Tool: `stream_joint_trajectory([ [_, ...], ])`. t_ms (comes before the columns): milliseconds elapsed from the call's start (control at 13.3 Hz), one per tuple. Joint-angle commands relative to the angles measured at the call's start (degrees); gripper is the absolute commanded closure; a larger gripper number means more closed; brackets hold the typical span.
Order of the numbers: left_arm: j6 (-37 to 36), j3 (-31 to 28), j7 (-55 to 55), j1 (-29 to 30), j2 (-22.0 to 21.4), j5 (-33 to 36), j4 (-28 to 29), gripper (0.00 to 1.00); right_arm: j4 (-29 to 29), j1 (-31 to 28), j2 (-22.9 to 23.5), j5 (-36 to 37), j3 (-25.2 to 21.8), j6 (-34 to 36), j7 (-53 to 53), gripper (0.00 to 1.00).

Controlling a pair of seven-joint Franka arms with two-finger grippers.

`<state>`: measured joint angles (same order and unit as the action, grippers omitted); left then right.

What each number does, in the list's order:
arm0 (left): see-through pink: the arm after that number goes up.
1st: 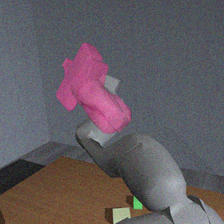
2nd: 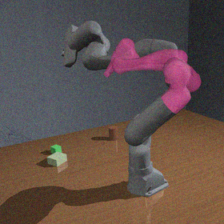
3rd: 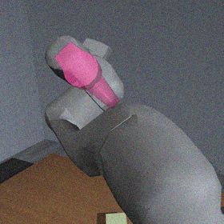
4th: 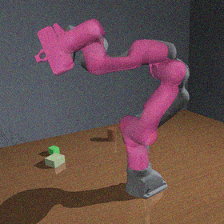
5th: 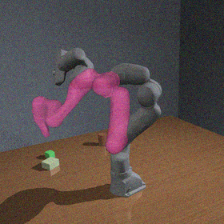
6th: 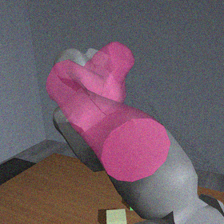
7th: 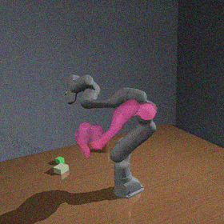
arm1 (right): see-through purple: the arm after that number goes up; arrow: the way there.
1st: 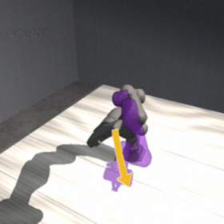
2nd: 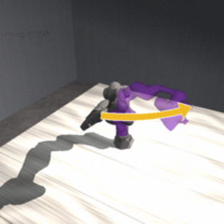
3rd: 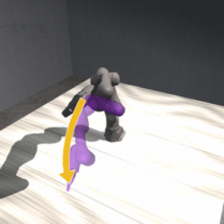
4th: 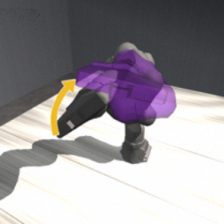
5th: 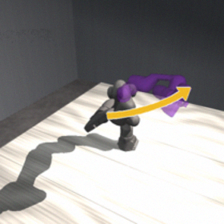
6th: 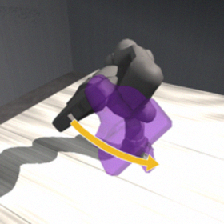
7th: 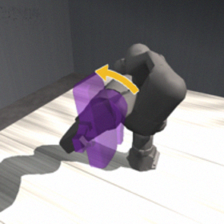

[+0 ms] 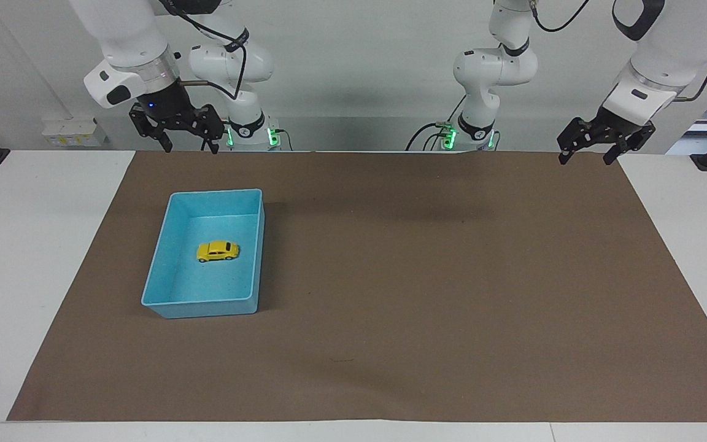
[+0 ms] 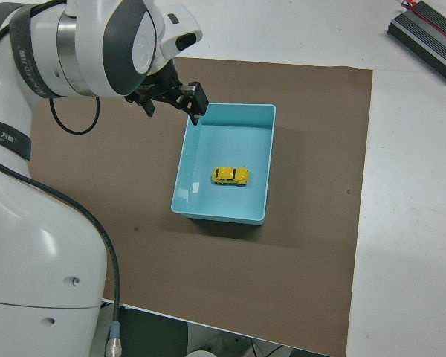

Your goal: Wind up and store yellow beetle car

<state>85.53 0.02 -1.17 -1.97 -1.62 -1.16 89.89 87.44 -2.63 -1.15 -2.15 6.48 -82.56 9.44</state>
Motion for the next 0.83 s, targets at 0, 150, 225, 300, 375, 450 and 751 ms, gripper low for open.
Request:
stream_joint_trajectory([
  [0, -0.45, 0.68, -0.59, 1.0, -0.93, -0.15, 0.98, 0.0, -4.73, -0.62, 2.03, 1.1, 0.29, 3.46, 1.28, 0.0],
  [150, -0.45, 0.68, -0.59, 1.0, -0.85, -0.15, 0.99, 0.0, -4.65, -0.8, 2.03, 1.19, 0.29, 2.58, 0.93, 0.0],
  [225, -0.45, 0.68, -0.59, 1.0, -0.93, -0.15, 0.9, 0.0, -4.56, -0.8, 2.03, 2.06, 0.37, 2.32, 0.41, 0.0],
  [300, -0.45, 0.68, -0.59, 1.0, -0.85, -0.15, 0.98, 0.0, -4.56, -0.71, 2.03, 3.54, 0.55, 2.32, 0.31, 0.0],
  [375, -0.45, 0.68, -0.59, 1.0, -0.85, -0.15, 0.99, 0.0, -4.56, -0.71, 2.03, 3.99, 0.55, 2.32, 0.4, 0.0],
  [450, -0.45, 0.68, -0.59, 1.0, -0.93, -0.15, 0.99, 0.0, -4.56, -0.62, 1.94, 3.91, 0.55, 2.32, 0.31, 0.0],
  [751, -0.45, 0.68, -0.59, 1.0, -0.93, -0.15, 0.99, 0.0, -4.39, -0.62, 1.5, 3.12, 0.37, 2.23, 1.01, 0.0],
])
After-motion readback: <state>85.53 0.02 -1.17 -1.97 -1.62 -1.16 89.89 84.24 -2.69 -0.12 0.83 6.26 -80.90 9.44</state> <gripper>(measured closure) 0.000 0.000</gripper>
